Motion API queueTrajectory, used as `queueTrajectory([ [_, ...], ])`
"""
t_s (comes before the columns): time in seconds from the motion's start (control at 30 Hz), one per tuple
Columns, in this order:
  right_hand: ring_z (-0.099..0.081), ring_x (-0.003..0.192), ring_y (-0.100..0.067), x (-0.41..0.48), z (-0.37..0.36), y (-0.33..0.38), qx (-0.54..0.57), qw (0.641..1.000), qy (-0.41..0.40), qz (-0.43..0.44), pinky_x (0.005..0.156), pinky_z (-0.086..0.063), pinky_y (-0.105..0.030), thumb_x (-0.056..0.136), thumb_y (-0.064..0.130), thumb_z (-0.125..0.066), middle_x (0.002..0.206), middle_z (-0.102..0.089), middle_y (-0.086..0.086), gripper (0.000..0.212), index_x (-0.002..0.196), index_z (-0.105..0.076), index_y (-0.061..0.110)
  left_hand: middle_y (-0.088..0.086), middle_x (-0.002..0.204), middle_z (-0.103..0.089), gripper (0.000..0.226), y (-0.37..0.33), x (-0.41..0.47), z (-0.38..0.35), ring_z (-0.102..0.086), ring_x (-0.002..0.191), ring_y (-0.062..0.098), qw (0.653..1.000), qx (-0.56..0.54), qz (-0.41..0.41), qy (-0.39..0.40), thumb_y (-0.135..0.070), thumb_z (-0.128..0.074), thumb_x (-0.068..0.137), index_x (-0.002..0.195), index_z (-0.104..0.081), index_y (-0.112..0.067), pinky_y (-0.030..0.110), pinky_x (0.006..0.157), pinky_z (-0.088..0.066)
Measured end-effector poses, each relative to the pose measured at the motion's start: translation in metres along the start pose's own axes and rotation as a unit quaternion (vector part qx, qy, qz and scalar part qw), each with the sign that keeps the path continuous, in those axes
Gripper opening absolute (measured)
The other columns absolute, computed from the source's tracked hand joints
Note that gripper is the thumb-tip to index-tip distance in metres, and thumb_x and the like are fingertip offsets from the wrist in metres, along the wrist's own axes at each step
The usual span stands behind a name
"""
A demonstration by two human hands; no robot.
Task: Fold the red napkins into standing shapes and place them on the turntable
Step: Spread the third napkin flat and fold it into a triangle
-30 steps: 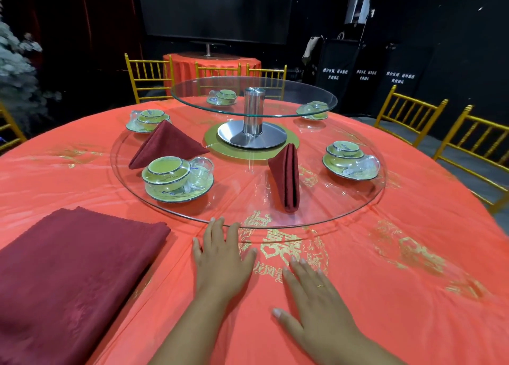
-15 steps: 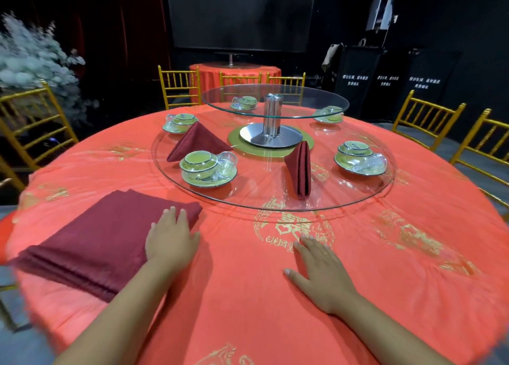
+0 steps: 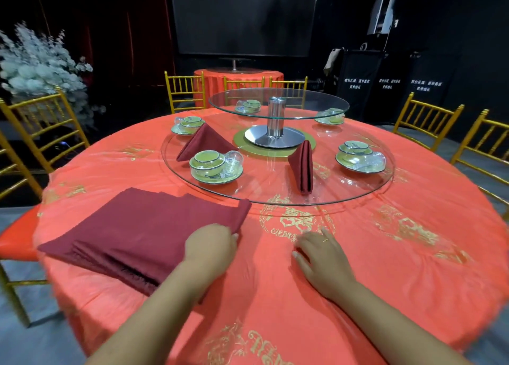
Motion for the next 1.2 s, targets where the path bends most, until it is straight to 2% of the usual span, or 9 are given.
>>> queueTrajectory([
  [0.13, -0.057, 0.078, -0.020, 0.002, 0.005, 0.005, 0.177, 0.977, 0.023, -0.115, 0.079, -0.040, -0.034, 0.099, 0.037, -0.041, 0.077, -0.063, 0.003, 0.031, 0.078, -0.058, 0.020, 0.005, 0.113, -0.064, 0.040, -0.048, -0.016, -0.012, -0.059, 0.107, 0.029, 1.000, -0.004, -0.022, 0.010, -0.040, -0.036, 0.099, 0.112, -0.064, -0.016, 0.034, 0.082, -0.046],
  [0.27, -0.060, 0.071, -0.018, 0.013, -0.003, 0.008, 0.352, 0.901, 0.048, -0.248, 0.072, -0.044, -0.033, 0.093, 0.035, -0.052, 0.067, -0.063, 0.005, 0.029, 0.068, -0.057, 0.022, 0.007, 0.111, -0.065, 0.039, -0.083, -0.028, -0.024, -0.060, 0.106, 0.030, 0.998, -0.032, -0.042, 0.032, -0.039, -0.037, 0.098, 0.109, -0.065, -0.014, 0.035, 0.080, -0.046],
  [0.4, -0.055, 0.073, -0.028, 0.028, 0.000, -0.007, 0.255, 0.932, 0.053, -0.252, 0.062, -0.035, -0.035, 0.082, 0.008, -0.055, 0.066, -0.058, -0.004, 0.019, 0.065, -0.054, 0.016, 0.006, 0.117, -0.063, 0.045, -0.093, -0.037, -0.032, -0.056, 0.112, 0.029, 0.990, -0.105, -0.087, 0.040, -0.052, -0.042, 0.093, 0.119, -0.060, -0.021, 0.035, 0.082, -0.044],
  [0.53, -0.059, 0.098, -0.036, 0.033, 0.005, -0.041, 0.154, 0.950, 0.046, -0.269, 0.071, -0.040, -0.034, 0.085, 0.009, -0.049, 0.102, -0.067, -0.017, 0.018, 0.092, -0.065, 0.014, 0.002, 0.146, -0.044, 0.059, -0.049, -0.032, -0.037, -0.036, 0.137, 0.021, 0.997, -0.052, -0.059, -0.017, -0.061, -0.036, 0.092, 0.143, -0.040, -0.029, 0.036, 0.108, -0.033],
  [0.67, -0.054, 0.111, -0.035, 0.031, 0.006, -0.067, 0.059, 0.950, 0.049, -0.302, 0.085, -0.044, -0.038, 0.090, 0.020, -0.051, 0.120, -0.060, -0.015, 0.031, 0.118, -0.056, 0.010, 0.006, 0.159, -0.016, 0.068, -0.003, -0.033, -0.059, -0.009, 0.147, 0.021, 1.000, 0.000, -0.003, 0.018, -0.064, -0.024, 0.093, 0.151, -0.019, -0.030, 0.041, 0.117, -0.010],
  [0.83, -0.042, 0.127, -0.025, 0.022, 0.009, -0.002, 0.000, 0.992, 0.010, -0.124, 0.105, -0.029, -0.036, 0.088, 0.040, -0.057, 0.137, -0.047, -0.003, 0.045, 0.128, -0.055, 0.021, 0.004, 0.161, -0.003, 0.072, 0.006, -0.041, -0.075, 0.005, 0.148, 0.017, 1.000, -0.010, 0.000, 0.004, -0.067, -0.014, 0.091, 0.152, -0.015, -0.029, 0.038, 0.119, 0.002],
  [0.97, -0.034, 0.136, -0.017, -0.008, -0.018, 0.068, 0.110, 0.982, 0.139, 0.063, 0.112, -0.024, -0.031, 0.087, 0.054, -0.052, 0.145, -0.043, -0.002, 0.058, 0.135, -0.051, 0.023, -0.001, 0.161, -0.012, 0.071, 0.011, -0.039, -0.072, -0.002, 0.148, 0.012, 0.998, -0.061, 0.014, -0.021, -0.065, -0.016, 0.092, 0.152, -0.015, -0.027, 0.034, 0.118, -0.004],
  [1.07, -0.023, 0.143, -0.018, -0.022, -0.026, 0.079, 0.058, 0.981, 0.155, 0.098, 0.117, -0.016, -0.036, 0.086, 0.062, -0.047, 0.152, -0.033, -0.002, 0.067, 0.141, -0.044, 0.025, -0.004, 0.160, -0.015, 0.073, 0.014, -0.039, -0.070, -0.005, 0.147, 0.009, 0.994, -0.107, 0.018, -0.021, -0.064, -0.016, 0.091, 0.153, -0.014, -0.025, 0.031, 0.118, -0.006],
  [1.2, -0.022, 0.143, -0.013, -0.019, -0.023, 0.075, 0.105, 0.982, 0.141, 0.069, 0.117, -0.016, -0.033, 0.096, 0.047, -0.042, 0.152, -0.035, 0.003, 0.045, 0.137, -0.049, 0.028, -0.004, 0.159, -0.017, 0.075, 0.014, -0.039, -0.067, -0.006, 0.147, 0.008, 0.992, -0.126, 0.021, -0.016, -0.065, -0.014, 0.090, 0.153, -0.013, -0.025, 0.031, 0.118, -0.007],
])
Point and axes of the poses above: each hand's wrist, its own x-axis towards the middle knuckle, its own z-axis out of the back of the hand, y = z × x, the point moved 7 cm from there along x, towards the middle knuckle
